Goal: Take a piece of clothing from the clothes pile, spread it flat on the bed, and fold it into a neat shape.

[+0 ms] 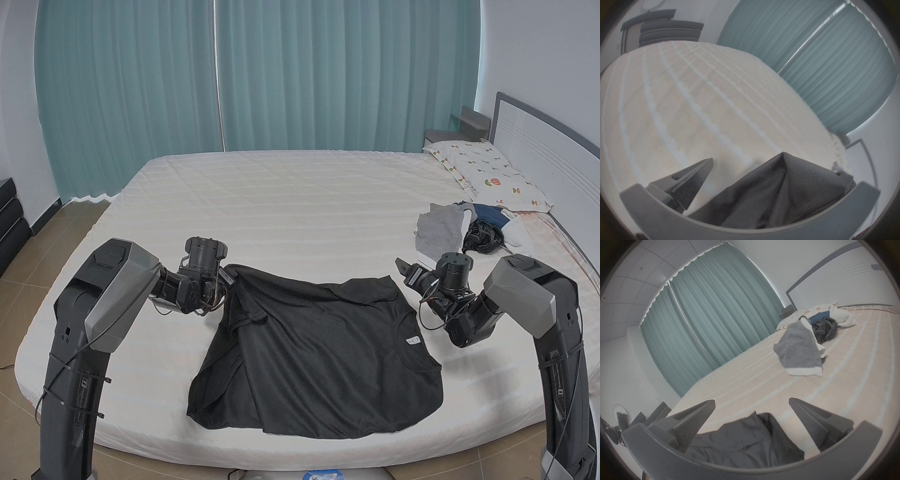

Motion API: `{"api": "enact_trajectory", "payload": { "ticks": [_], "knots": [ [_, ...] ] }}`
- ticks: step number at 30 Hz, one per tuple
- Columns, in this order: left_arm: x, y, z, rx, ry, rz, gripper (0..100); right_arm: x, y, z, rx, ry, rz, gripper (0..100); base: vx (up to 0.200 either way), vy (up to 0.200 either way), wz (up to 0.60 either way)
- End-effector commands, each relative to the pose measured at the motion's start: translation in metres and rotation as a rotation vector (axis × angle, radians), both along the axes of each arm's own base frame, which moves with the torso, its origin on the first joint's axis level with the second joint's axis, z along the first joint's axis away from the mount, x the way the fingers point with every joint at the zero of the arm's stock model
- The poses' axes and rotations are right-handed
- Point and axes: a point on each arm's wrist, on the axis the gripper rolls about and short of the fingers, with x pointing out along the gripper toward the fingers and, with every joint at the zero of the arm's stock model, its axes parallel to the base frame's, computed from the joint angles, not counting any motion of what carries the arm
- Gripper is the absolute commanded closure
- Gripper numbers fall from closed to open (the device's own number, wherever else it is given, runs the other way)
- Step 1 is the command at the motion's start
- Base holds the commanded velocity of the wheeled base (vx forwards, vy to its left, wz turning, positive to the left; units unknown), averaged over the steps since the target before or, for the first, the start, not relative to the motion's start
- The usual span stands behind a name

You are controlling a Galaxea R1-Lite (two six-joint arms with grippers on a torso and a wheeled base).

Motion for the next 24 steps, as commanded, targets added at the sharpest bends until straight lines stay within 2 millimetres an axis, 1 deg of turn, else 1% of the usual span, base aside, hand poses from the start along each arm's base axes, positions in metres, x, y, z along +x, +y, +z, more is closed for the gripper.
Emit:
{"api": "enact_trajectory", "payload": {
  "ticks": [1, 3, 7, 8, 10, 13, 15, 16, 17, 20, 24],
  "knots": [
    [-0.006, 0.01, -0.002, 0.114, 0.106, -0.051, 0, -0.02, -0.013, 0.006, -0.002, 0.057, 0.027, 0, 0.0, 0.0, 0.0],
    [-0.011, 0.013, 0.018, 0.116, 0.125, -0.074, 0, -0.031, -0.014, 0.003, 0.002, 0.094, 0.05, 0, 0.0, 0.0, 0.0],
    [-0.014, 0.018, 0.047, 0.059, 0.108, -0.121, 0, -0.048, -0.017, 0.001, 0.005, 0.135, 0.085, 0, 0.0, 0.0, 0.0],
    [-0.014, 0.02, 0.049, 0.056, 0.105, -0.12, 0, -0.05, -0.017, 0.002, 0.005, 0.138, 0.089, 0, 0.0, 0.0, 0.0],
    [-0.014, 0.029, 0.061, 0.046, 0.089, -0.115, 0, -0.067, -0.018, 0.004, 0.019, 0.172, 0.155, 0, 0.0, 0.0, 0.0],
    [-0.015, 0.039, 0.069, 0.04, 0.094, -0.126, 0, -0.081, -0.02, 0.004, 0.028, 0.206, 0.193, 0, 0.0, 0.0, 0.0],
    [-0.018, 0.046, 0.073, 0.06, 0.118, -0.177, 0, -0.087, -0.021, 0.002, 0.031, 0.214, 0.193, 0, 0.0, 0.0, 0.0],
    [-0.019, 0.047, 0.072, 0.062, 0.127, -0.185, 0, -0.088, -0.021, 0.002, 0.031, 0.214, 0.193, 0, 0.0, 0.0, 0.0],
    [-0.021, 0.053, 0.073, 0.068, 0.15, -0.214, 0, -0.091, -0.022, 0.0, 0.031, 0.217, 0.193, 0, 0.0, 0.0, 0.0],
    [-0.026, 0.055, 0.077, 0.056, 0.199, -0.258, 0, -0.099, -0.023, -0.005, 0.031, 0.23, 0.194, 0, 0.0, 0.0, 0.0],
    [-0.025, 0.058, 0.082, 0.027, 0.257, -0.28, 0, -0.107, -0.025, -0.009, 0.031, 0.242, 0.196, 0, 0.0, 0.0, 0.0]
  ]
}}
